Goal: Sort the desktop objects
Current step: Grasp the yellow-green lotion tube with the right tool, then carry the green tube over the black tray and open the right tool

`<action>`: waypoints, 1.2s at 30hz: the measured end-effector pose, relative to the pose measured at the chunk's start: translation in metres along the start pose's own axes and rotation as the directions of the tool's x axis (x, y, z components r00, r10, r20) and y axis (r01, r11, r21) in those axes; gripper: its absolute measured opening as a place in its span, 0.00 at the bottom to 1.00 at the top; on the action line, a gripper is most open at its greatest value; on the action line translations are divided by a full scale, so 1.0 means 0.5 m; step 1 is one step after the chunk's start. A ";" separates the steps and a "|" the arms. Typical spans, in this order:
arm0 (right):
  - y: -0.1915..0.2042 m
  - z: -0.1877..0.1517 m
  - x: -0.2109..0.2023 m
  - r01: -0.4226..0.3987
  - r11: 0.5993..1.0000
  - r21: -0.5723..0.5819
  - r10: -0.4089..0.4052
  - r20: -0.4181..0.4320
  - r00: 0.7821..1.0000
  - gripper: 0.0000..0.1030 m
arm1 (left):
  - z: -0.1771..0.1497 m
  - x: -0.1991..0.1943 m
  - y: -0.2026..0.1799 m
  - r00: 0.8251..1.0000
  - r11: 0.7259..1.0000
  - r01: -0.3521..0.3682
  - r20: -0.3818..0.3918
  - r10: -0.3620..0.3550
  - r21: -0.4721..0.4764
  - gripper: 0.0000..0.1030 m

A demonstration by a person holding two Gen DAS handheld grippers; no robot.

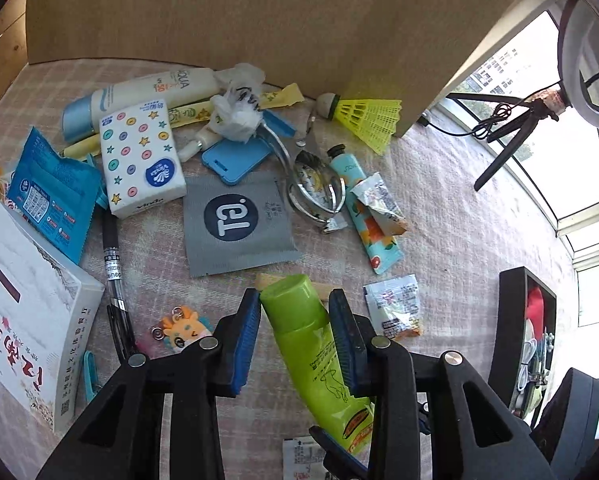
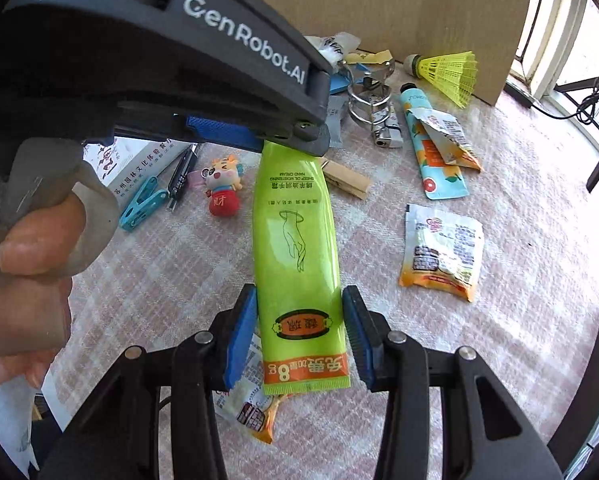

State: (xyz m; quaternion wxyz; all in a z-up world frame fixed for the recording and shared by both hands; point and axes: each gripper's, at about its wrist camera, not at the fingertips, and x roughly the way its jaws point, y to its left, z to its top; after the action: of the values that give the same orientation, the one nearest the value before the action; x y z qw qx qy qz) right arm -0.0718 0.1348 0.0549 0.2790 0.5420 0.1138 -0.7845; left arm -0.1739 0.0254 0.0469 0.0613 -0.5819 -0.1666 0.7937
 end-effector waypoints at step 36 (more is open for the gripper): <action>-0.421 -0.459 -0.473 0.309 0.719 0.622 -0.416 0.029 0.909 0.41 | -0.263 -0.043 -0.851 0.936 0.701 0.353 -0.238 -0.261 0.620 0.33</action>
State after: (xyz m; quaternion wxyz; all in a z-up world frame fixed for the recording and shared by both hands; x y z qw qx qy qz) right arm 0.0514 0.4920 0.1561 -0.0600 0.5016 -0.0623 -0.8607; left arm -0.0843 0.4433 0.1741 0.4029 -0.5383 0.0306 0.7396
